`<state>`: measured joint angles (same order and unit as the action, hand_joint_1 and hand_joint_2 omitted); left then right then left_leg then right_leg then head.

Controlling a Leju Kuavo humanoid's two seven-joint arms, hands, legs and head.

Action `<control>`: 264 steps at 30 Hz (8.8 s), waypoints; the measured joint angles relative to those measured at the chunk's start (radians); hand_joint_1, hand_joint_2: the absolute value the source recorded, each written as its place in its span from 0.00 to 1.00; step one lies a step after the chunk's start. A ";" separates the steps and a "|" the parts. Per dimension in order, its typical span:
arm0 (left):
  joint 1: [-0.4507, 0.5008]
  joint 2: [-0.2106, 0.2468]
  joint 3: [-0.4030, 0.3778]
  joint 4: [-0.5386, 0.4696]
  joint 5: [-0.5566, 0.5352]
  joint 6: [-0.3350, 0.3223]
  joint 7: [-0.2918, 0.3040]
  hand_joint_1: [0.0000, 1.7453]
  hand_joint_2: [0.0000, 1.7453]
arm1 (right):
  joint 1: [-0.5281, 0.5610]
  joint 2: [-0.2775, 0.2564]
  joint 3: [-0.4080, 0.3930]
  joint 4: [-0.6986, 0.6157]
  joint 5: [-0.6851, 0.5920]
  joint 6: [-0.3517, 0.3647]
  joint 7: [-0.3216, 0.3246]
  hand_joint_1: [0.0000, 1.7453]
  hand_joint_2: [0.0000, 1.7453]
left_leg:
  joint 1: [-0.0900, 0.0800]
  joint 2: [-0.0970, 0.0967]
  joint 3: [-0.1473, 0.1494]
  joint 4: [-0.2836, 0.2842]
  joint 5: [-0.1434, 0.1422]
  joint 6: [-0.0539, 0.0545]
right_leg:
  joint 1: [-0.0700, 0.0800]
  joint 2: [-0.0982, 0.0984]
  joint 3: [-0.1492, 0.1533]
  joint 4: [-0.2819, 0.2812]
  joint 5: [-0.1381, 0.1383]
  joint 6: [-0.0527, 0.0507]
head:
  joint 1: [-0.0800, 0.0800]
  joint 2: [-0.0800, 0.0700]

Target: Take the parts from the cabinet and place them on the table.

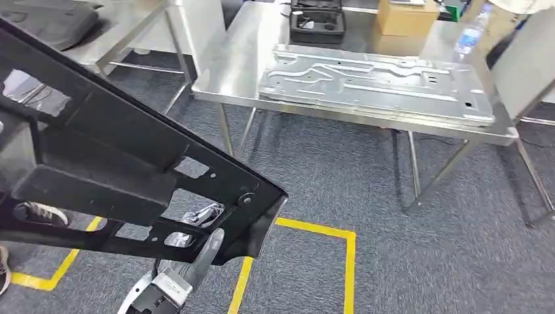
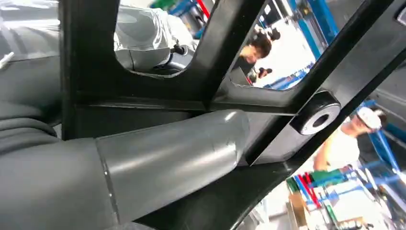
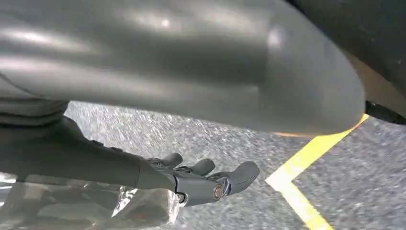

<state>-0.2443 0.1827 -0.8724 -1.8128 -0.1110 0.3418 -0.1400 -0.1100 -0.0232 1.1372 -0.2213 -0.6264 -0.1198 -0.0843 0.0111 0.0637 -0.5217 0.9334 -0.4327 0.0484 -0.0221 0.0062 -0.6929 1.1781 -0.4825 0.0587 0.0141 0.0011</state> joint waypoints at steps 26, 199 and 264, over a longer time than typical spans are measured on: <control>-0.066 -0.023 -0.013 0.023 0.015 -0.020 -0.025 1.00 0.00 | -0.001 -0.020 0.001 0.000 -0.008 -0.034 -0.038 0.00 0.00 | 0.002 -0.082 -0.006 0.003 0.003 0.004 | 0.010 0.016 0.023 -0.046 -0.029 -0.010 | 0.009 0.000; -0.098 -0.021 0.011 0.047 0.073 0.000 0.004 1.00 0.00 | 0.006 0.005 0.017 0.000 0.009 -0.034 -0.027 0.00 0.00 | -0.001 -0.069 -0.160 0.258 -0.052 -0.037 | 0.003 0.004 0.145 -0.202 0.026 -0.049 | -0.007 0.000; -0.694 -0.294 -0.195 0.942 0.017 -0.157 0.211 1.00 0.00 | -0.073 0.024 0.090 0.000 0.113 0.027 0.013 0.00 0.00 | -0.011 -0.071 -0.090 0.042 0.037 -0.014 | 0.006 0.008 0.103 -0.206 0.052 -0.022 | -0.011 0.000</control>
<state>-0.9383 -0.1114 -1.0678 -0.8709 -0.0943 0.1850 0.0714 -0.1825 0.0008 1.2272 -0.2213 -0.5135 -0.0931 -0.0710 0.0001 -0.0077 -0.6114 0.9755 -0.3961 0.0341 -0.0162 0.0142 -0.5900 0.9725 -0.4305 0.0372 0.0027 0.0011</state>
